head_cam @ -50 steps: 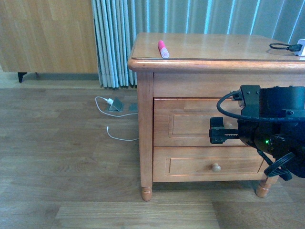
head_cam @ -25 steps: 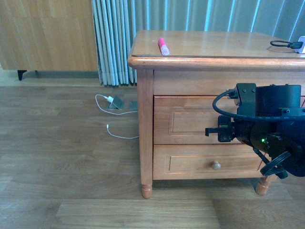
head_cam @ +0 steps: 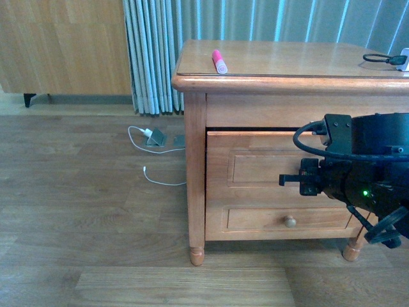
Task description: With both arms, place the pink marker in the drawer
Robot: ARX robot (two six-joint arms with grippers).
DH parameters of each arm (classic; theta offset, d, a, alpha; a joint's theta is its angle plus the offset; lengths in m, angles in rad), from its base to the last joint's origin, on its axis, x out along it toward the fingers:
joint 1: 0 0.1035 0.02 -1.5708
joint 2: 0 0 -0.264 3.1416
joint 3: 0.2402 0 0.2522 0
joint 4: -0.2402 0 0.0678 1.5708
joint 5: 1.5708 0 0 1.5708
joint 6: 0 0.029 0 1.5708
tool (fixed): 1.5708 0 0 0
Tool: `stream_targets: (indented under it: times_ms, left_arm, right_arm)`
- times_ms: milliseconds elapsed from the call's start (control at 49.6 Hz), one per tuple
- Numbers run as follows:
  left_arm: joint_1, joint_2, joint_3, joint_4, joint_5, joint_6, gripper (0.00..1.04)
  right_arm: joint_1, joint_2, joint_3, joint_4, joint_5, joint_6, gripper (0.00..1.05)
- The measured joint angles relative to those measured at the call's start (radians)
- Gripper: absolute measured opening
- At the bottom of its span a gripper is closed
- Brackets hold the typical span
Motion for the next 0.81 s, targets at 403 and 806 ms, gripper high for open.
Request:
stream_targets:
  times_ms: [403, 806]
  left_arm:
    - [0.0, 0.0, 0.0, 0.0, 0.0, 0.0, 0.99]
    - [0.0, 0.0, 0.0, 0.0, 0.0, 0.0, 0.99]
  right_arm:
    - [-0.027, -0.246, -0.39, 0.013, -0.061, 0.043, 0.22]
    - [-0.113, -0.526, -0.729, -0.026, -0.221, 0.104, 0.56]
